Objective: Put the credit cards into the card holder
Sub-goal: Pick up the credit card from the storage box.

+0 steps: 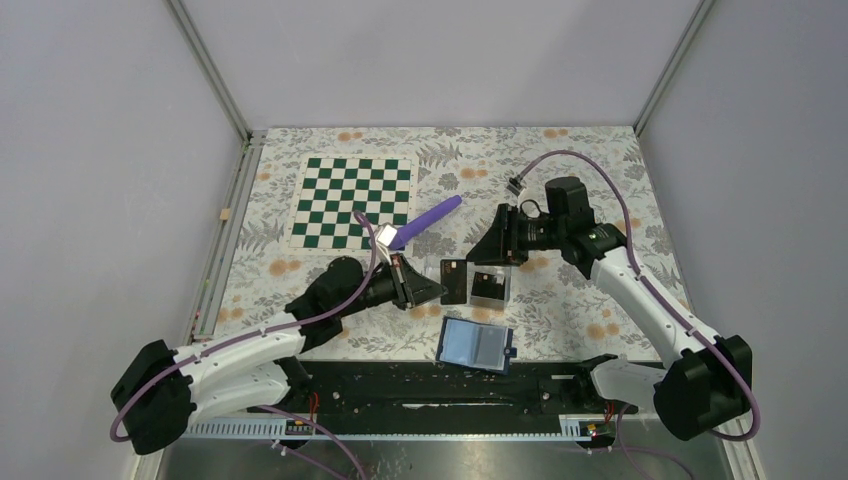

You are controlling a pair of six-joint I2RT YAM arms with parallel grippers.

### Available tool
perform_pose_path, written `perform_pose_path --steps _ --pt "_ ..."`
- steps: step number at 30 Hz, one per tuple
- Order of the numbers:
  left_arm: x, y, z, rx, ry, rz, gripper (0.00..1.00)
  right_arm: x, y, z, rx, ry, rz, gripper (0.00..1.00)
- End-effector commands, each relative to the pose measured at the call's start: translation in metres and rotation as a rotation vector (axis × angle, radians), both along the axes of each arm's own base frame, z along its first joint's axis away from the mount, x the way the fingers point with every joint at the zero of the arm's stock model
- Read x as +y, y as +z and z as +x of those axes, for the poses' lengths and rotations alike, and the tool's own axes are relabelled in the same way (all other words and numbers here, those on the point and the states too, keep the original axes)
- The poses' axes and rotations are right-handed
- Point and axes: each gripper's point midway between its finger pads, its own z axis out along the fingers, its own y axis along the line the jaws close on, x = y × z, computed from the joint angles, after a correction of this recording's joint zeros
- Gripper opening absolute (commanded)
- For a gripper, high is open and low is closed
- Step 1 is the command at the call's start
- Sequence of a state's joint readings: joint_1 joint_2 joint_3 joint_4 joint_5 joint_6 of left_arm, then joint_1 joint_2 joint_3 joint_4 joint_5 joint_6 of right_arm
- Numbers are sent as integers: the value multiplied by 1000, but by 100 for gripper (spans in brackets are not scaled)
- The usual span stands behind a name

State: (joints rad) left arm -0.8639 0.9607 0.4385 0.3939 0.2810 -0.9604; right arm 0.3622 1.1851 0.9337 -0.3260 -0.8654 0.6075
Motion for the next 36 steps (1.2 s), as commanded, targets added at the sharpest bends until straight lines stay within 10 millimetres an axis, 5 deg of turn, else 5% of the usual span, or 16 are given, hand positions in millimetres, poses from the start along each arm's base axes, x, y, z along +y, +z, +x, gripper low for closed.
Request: perform_pose_path --steps 1,11,14,15,16,26,36 --pt "-9 35 1 -46 -38 -83 0 12 21 6 -55 11 27 47" --pt "-12 36 1 -41 -41 -91 0 12 5 4 -22 -1 -22 41" --pt "-12 34 1 -34 -44 -87 0 14 7 2 -22 5 -12 39" --pt "-12 33 1 -31 -46 -86 0 12 23 -5 -73 7 12 38" --pt "-12 32 1 -31 -46 -85 0 16 9 0 -22 11 -7 37" --pt "-10 20 8 -4 -3 -46 0 18 16 -10 -18 25 4 5" --pt "-8 7 13 31 29 17 0 16 26 -21 -58 60 38 2"
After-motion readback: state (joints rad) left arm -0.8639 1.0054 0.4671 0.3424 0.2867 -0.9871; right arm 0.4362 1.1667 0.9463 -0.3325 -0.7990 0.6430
